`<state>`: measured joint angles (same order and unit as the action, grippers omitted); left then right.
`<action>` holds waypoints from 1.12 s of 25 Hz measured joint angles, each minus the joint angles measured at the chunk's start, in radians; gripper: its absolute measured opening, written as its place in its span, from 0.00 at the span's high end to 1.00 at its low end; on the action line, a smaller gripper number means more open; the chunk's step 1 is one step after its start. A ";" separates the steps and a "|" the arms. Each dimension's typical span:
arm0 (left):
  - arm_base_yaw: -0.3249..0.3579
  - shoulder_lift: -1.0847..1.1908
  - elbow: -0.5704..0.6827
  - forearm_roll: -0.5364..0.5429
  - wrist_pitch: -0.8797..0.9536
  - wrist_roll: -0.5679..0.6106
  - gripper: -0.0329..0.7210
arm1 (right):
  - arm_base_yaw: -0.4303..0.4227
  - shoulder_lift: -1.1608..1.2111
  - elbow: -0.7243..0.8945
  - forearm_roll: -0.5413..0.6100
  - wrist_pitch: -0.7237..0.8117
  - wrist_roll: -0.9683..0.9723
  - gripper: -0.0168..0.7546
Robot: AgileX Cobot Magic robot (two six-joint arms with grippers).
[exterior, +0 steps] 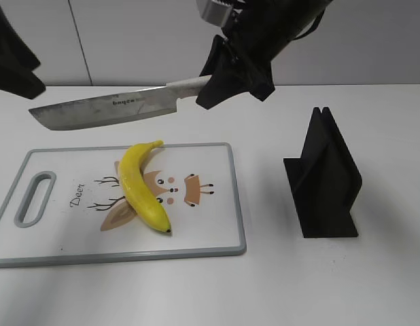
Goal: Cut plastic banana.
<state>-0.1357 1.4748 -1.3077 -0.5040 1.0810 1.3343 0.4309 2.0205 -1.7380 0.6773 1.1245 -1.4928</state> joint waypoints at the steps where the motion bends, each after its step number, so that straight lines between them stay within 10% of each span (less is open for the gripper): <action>1: -0.016 0.034 -0.014 0.000 0.007 0.011 0.32 | 0.000 0.009 -0.001 0.004 0.003 -0.007 0.74; 15: -0.079 0.238 -0.031 0.017 -0.004 0.060 0.36 | 0.000 0.063 -0.002 0.046 -0.033 -0.032 0.74; 28: -0.081 0.241 -0.031 0.023 -0.024 0.060 0.94 | 0.000 0.088 -0.002 0.078 -0.031 -0.035 0.74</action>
<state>-0.2163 1.7154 -1.3391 -0.4812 1.0574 1.3943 0.4309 2.1087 -1.7401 0.7550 1.0931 -1.5279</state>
